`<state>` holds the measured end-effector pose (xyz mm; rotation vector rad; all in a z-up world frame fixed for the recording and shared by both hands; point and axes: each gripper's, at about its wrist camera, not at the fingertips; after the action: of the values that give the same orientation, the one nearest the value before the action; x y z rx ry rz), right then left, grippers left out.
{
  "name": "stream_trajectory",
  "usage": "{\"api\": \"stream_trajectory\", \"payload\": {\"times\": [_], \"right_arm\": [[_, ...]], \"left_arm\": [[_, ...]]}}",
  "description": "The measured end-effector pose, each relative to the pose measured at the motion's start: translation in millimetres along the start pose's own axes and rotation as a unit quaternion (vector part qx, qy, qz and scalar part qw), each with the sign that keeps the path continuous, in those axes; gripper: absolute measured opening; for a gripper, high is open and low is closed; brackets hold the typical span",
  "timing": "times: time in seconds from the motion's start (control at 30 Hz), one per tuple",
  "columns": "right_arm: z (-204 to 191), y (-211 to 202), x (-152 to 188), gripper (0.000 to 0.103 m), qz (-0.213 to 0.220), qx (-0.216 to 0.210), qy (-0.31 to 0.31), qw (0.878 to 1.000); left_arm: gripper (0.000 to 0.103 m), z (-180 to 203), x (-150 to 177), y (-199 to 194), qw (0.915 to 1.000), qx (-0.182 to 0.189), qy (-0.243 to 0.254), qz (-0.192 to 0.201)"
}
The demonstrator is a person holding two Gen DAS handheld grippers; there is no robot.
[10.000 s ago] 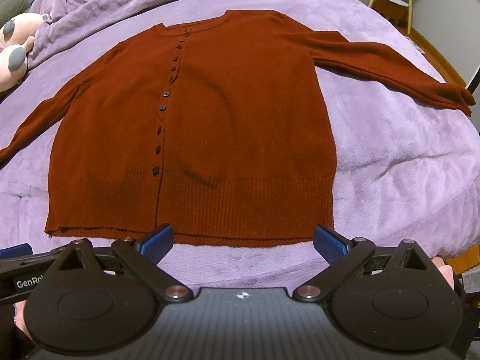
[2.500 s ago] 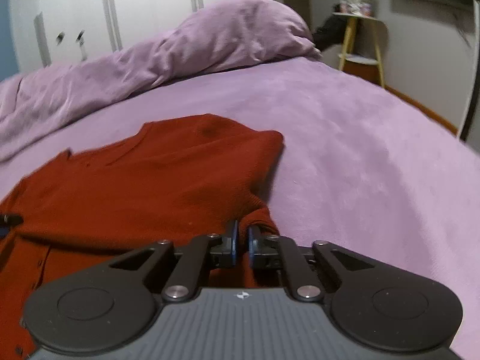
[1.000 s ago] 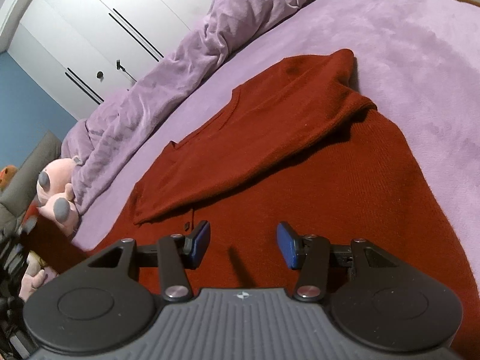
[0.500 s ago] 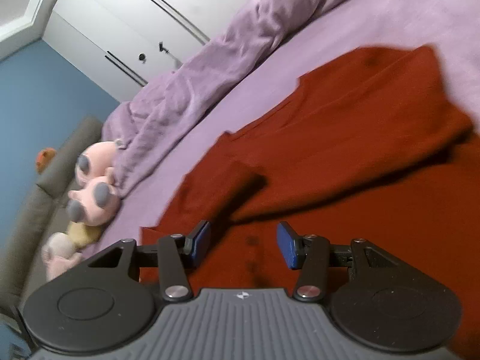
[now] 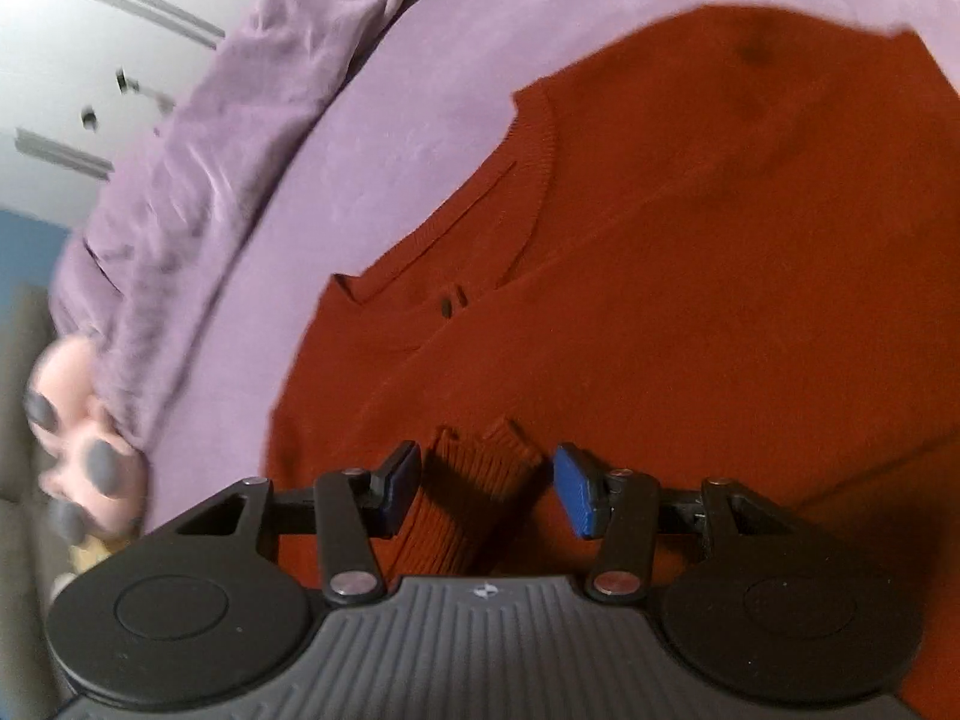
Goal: Fold small clothes
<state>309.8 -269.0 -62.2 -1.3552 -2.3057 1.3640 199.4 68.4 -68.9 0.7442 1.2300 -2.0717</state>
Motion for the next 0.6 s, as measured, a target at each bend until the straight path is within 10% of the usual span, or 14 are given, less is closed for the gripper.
{"api": "stream_trajectory", "payload": {"times": [0.17,0.3,0.43,0.6], "right_arm": [[-11,2,3,0.009,0.001,0.012,-0.048,0.999],[-5,-22,1,0.008,0.027,-0.065,-0.055,0.996],[12,-74,12,0.009,0.100,-0.207,-0.125,0.965],[62,-97,31,0.010,0.120,-0.180,-0.172,0.961]], "left_arm": [[0.056,2,0,-3,0.9999,0.001,0.013,-0.004],[0.056,0,-1,-5,1.0000,-0.001,0.006,0.001],[0.058,0,-1,-8,1.0000,0.004,-0.002,0.003],[0.059,3,-2,-19,0.9999,0.002,-0.003,0.014]]}}
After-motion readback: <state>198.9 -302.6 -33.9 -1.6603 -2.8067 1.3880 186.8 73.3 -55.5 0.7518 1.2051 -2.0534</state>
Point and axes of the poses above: each gripper's, at about its wrist camera, not at the fingertips, and y roughly the way its jaws point, z to its right, x to its underside, and after that the axes turned 7 degrees about z, right-handed
